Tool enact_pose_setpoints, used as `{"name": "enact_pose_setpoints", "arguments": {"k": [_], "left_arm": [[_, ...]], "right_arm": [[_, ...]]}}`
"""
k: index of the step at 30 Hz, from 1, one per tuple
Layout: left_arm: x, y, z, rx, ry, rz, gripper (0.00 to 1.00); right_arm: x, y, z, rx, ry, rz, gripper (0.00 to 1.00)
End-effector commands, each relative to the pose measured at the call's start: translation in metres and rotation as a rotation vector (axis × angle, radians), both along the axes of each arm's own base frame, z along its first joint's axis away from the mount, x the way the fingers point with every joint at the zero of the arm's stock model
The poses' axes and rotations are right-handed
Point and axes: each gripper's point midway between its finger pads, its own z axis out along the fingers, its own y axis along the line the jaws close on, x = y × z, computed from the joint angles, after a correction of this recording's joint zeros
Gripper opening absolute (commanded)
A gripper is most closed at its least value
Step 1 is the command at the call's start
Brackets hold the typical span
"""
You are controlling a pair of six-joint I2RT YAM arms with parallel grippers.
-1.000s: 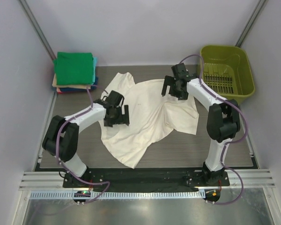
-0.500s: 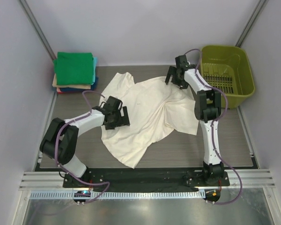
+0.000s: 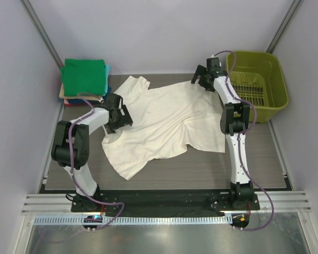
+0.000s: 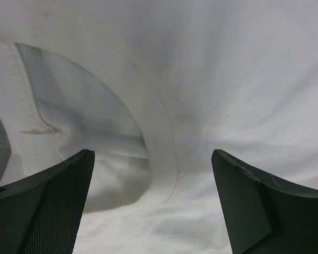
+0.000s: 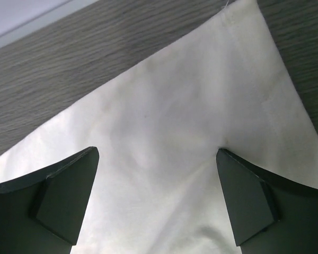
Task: Fold and stack the t-shirts
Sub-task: Flatten the tshirt out
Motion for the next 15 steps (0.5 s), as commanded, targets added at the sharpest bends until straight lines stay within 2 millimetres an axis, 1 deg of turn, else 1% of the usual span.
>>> {"name": "enact_pose_setpoints", "arguments": {"k": [1, 2, 3, 4, 5, 6, 7, 8, 9, 10, 11, 12, 13, 14, 15], "left_arm": [[0.008, 0.009, 0.013, 0.137, 0.034, -0.008, 0.93], [0.01, -0.008, 0.026, 0.151, 0.001, -0.048, 0.94], [0.015, -0.015, 0.048, 0.166, -0.046, -0.058, 0.96], [0.018, -0.015, 0.07, 0.214, -0.072, -0.053, 0.97], [0.013, -0.025, 0.082, 0.236, -0.092, -0.062, 0.98], [0.008, -0.024, 0.102, 0.248, -0.122, -0.041, 0.99], [-0.005, -0.016, 0.108, 0.293, -0.106, -0.019, 0.99], [-0.016, -0.02, 0.115, 0.274, -0.113, 0.011, 0.99], [-0.027, -0.018, 0.133, 0.246, -0.152, 0.03, 1.0], [-0.05, -0.011, 0.121, 0.253, -0.116, 0.037, 0.99], [-0.064, -0.016, 0.121, 0.221, -0.12, 0.044, 1.0], [-0.08, -0.015, 0.134, 0.176, -0.164, 0.05, 0.99], [-0.103, -0.013, 0.115, 0.177, -0.125, 0.034, 0.99], [-0.118, -0.018, 0.109, 0.124, -0.102, 0.036, 0.97], [-0.131, -0.019, 0.106, 0.094, -0.097, 0.032, 0.96]], "right_arm": [[0.017, 0.024, 0.053, 0.151, -0.125, 0.05, 1.0], [0.015, 0.034, 0.072, 0.189, -0.148, 0.074, 1.0], [0.009, 0.041, 0.109, 0.205, -0.193, 0.084, 1.0], [0.001, 0.055, 0.126, 0.2, -0.213, 0.106, 1.0], [-0.006, 0.061, 0.148, 0.19, -0.242, 0.116, 1.0], [-0.021, 0.062, 0.175, 0.16, -0.271, 0.1, 1.0], [-0.033, 0.064, 0.192, 0.126, -0.295, 0.114, 1.0], [-0.049, 0.08, 0.201, 0.102, -0.302, 0.143, 1.0], [-0.064, 0.074, 0.184, 0.034, -0.257, 0.11, 1.0], [-0.086, 0.073, 0.224, 0.018, -0.318, 0.116, 1.0], [-0.111, 0.081, 0.194, -0.008, -0.241, 0.135, 1.0], [-0.128, 0.081, 0.198, -0.01, -0.236, 0.137, 1.0], [-0.151, 0.081, 0.22, 0.024, -0.265, 0.13, 1.0], [-0.179, 0.079, 0.186, 0.023, -0.176, 0.142, 0.99], [-0.197, 0.079, 0.177, 0.032, -0.151, 0.149, 1.0]]}}
